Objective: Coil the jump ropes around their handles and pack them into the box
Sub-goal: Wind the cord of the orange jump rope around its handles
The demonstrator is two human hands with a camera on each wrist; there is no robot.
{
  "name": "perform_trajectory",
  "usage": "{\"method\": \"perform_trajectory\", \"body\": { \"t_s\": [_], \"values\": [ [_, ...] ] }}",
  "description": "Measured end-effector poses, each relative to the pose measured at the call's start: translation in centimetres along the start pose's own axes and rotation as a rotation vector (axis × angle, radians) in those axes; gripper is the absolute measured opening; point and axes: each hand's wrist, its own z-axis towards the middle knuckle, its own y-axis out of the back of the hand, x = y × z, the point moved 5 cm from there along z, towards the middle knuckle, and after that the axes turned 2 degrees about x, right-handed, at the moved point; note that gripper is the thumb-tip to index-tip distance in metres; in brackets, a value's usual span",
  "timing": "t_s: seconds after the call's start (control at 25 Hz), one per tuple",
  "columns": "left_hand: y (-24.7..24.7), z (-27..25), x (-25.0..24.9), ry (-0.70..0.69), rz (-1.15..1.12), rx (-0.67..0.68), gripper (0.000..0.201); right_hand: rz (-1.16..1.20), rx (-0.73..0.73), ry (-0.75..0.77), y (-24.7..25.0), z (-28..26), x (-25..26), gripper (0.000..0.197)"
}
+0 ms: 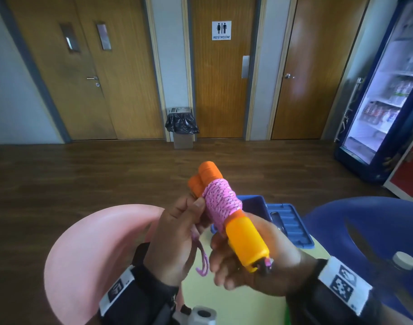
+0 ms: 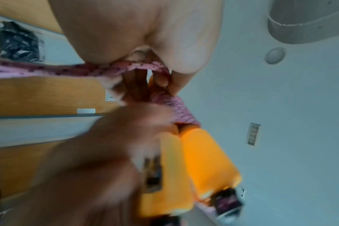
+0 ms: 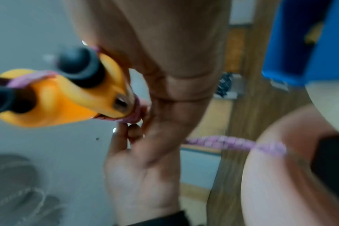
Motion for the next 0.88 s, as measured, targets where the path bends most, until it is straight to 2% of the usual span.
{"method": "perform_trajectory", "body": {
  "t_s": [0.04,0.08,0.16,0.24,0.32,0.52,0.64,0.76,0.88],
  "values": [
    [0.5,0.0,-0.3,-0.052,0.162,-0.055,0.033,-0.086,0.007,-0.004,-1.1,0.8,0.3,0.051],
    [0.8,-0.1,-0.6,-0.122,0.37,-0.075,0.037,-0.111,-0.053,-0.023,-2.1,2.2,2.1,0.055],
    [0.5,-0.4,-1.0,-0.231,0.716,-0.048,0.044,-0.259,-0.126,0.059,-2.2,2.6,3.2,0.059],
    [0.6,-0.6,-1.0,-0.276,0.827,-0.052,0.041,-0.328,-0.124,0.12,-2.1,2.8,2.6,0.043],
    [0.4,-0.4,-1.0,-0.266,0.818,-0.058,0.04,-0.308,-0.175,0.15,-1.8,2.7,2.6,0.032],
    [0.6,-0.3,-1.1,-0.151,0.668,-0.024,0.036,-0.065,-0.096,0.109,-2.0,2.1,2.6,0.045],
    [1.0,-0.4,-1.1,-0.105,0.623,0.023,0.043,-0.019,-0.039,0.094,-1.9,1.6,2.7,0.039],
    [1.3,-0.1,-0.6,-0.062,0.446,0.056,0.043,0.011,0.058,0.093,-2.3,1.2,2.6,0.045],
    [0.4,-0.1,-0.7,-0.078,0.251,0.191,0.039,0.104,0.2,0.04,-3.1,1.1,2.2,0.053]
  ]
}}
